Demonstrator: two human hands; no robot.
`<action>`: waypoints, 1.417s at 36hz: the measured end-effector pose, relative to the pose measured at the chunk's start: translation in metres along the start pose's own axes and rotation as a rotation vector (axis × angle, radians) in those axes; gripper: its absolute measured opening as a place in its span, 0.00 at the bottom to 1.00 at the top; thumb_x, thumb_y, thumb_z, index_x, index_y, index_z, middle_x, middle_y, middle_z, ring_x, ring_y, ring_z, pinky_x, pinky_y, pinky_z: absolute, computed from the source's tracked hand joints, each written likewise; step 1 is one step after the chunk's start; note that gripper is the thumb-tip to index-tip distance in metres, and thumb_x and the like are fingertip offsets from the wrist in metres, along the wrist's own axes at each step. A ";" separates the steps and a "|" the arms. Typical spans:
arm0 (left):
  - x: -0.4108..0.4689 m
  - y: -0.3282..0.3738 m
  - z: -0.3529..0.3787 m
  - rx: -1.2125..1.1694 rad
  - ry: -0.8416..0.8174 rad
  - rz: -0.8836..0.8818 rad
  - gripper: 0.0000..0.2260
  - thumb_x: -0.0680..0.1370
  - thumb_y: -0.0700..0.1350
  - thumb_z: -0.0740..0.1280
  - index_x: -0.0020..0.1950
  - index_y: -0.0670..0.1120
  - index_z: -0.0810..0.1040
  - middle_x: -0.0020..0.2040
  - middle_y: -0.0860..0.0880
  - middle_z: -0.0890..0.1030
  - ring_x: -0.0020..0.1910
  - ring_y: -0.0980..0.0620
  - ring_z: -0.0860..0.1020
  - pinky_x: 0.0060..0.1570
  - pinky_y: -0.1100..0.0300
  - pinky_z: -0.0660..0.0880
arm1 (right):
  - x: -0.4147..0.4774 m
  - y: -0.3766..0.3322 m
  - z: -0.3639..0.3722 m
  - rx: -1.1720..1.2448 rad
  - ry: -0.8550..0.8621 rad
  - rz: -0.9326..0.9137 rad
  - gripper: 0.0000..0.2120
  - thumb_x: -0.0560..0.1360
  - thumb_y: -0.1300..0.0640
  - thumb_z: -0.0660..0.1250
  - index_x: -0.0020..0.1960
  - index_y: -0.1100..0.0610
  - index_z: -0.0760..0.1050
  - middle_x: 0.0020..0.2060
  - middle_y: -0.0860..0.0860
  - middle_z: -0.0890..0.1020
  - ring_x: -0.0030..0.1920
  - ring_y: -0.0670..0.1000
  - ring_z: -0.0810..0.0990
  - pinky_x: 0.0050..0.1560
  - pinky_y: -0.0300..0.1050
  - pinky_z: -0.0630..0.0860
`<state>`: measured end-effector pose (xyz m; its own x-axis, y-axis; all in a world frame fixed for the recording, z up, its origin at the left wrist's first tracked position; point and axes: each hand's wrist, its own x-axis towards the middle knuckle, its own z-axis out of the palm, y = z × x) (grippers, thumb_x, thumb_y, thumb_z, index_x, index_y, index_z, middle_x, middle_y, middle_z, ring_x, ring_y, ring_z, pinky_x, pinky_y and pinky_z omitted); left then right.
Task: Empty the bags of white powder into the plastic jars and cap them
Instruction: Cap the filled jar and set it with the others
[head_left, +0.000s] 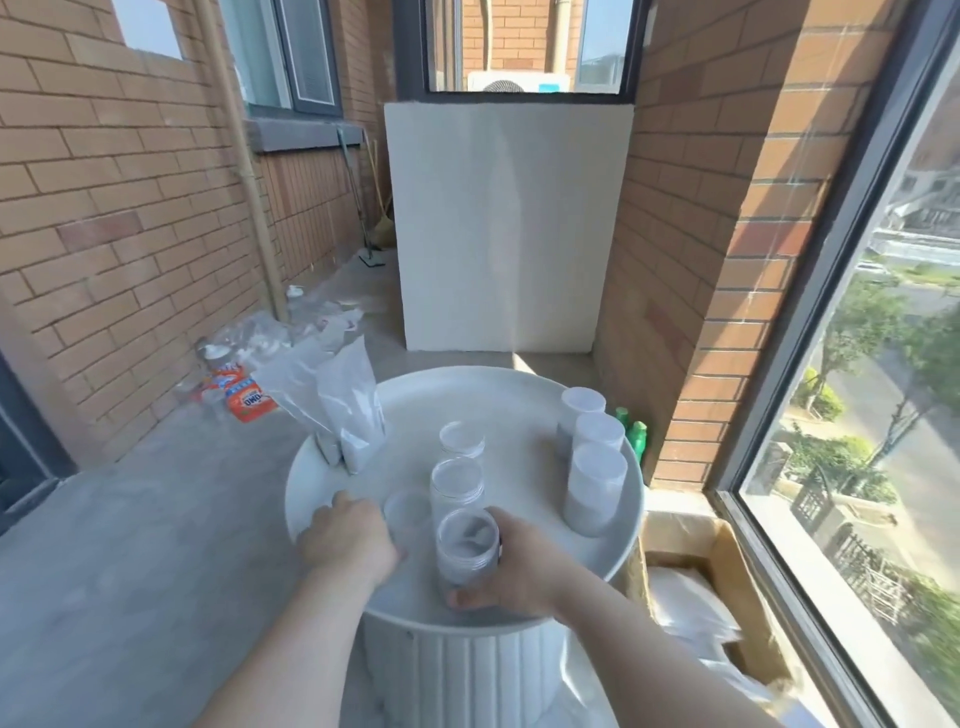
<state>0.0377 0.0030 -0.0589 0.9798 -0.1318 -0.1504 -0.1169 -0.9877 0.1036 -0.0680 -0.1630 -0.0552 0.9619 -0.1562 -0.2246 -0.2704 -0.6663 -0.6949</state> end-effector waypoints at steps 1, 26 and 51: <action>0.000 0.000 0.001 -0.004 0.001 -0.003 0.24 0.72 0.62 0.67 0.64 0.52 0.76 0.63 0.48 0.70 0.64 0.46 0.72 0.57 0.55 0.73 | 0.000 0.001 0.000 -0.003 -0.003 0.000 0.30 0.63 0.47 0.79 0.62 0.47 0.73 0.53 0.43 0.82 0.55 0.48 0.80 0.59 0.47 0.77; -0.028 0.046 -0.088 -1.001 0.430 0.353 0.10 0.80 0.55 0.63 0.60 0.62 0.76 0.53 0.59 0.79 0.54 0.54 0.77 0.51 0.57 0.68 | -0.007 -0.005 -0.041 0.347 0.188 -0.149 0.25 0.59 0.42 0.78 0.54 0.43 0.76 0.50 0.44 0.83 0.49 0.47 0.83 0.53 0.50 0.82; -0.060 0.093 -0.087 -0.256 0.320 0.603 0.19 0.79 0.67 0.50 0.60 0.59 0.69 0.55 0.55 0.75 0.51 0.47 0.77 0.48 0.54 0.71 | -0.017 -0.007 -0.046 0.242 0.431 -0.177 0.21 0.64 0.45 0.75 0.52 0.44 0.71 0.43 0.44 0.83 0.43 0.44 0.82 0.41 0.44 0.80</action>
<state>-0.0181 -0.0733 0.0453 0.7612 -0.5770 0.2961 -0.6480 -0.6955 0.3103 -0.0801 -0.1892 -0.0147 0.9094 -0.3763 0.1768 -0.0550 -0.5304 -0.8460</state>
